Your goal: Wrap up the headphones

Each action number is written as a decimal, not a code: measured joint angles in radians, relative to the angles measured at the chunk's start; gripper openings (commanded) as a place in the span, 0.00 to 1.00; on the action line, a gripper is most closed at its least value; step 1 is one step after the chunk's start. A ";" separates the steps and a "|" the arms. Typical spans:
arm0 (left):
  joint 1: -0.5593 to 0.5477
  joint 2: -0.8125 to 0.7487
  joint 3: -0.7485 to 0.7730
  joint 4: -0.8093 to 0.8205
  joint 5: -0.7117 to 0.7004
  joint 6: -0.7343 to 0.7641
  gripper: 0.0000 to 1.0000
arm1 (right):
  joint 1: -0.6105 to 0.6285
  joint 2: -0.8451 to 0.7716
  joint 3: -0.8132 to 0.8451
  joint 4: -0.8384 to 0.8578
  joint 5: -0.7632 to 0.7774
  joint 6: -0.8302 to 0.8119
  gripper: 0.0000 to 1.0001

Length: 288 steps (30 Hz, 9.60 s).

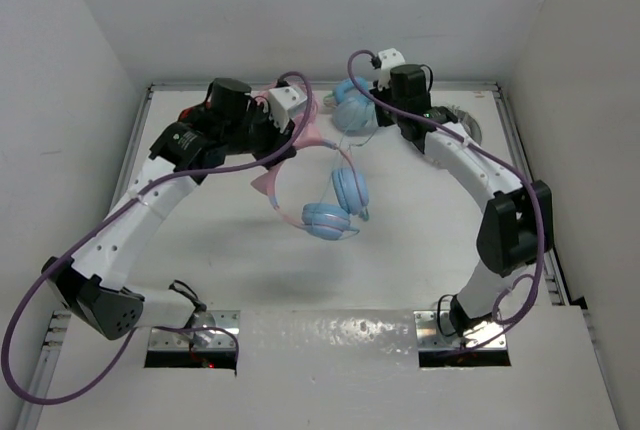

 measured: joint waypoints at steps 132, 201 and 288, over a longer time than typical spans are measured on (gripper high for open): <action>0.671 0.681 0.675 0.282 -0.402 -0.523 0.00 | 0.930 -0.192 -0.562 0.150 -0.120 -0.074 0.00; 0.482 0.419 0.268 0.323 0.357 -0.531 0.00 | 0.473 -0.382 -0.519 0.307 0.220 -0.195 0.00; 0.273 -0.019 -0.330 0.520 -0.263 0.436 0.00 | 0.090 -0.060 0.494 0.005 0.373 -0.227 0.00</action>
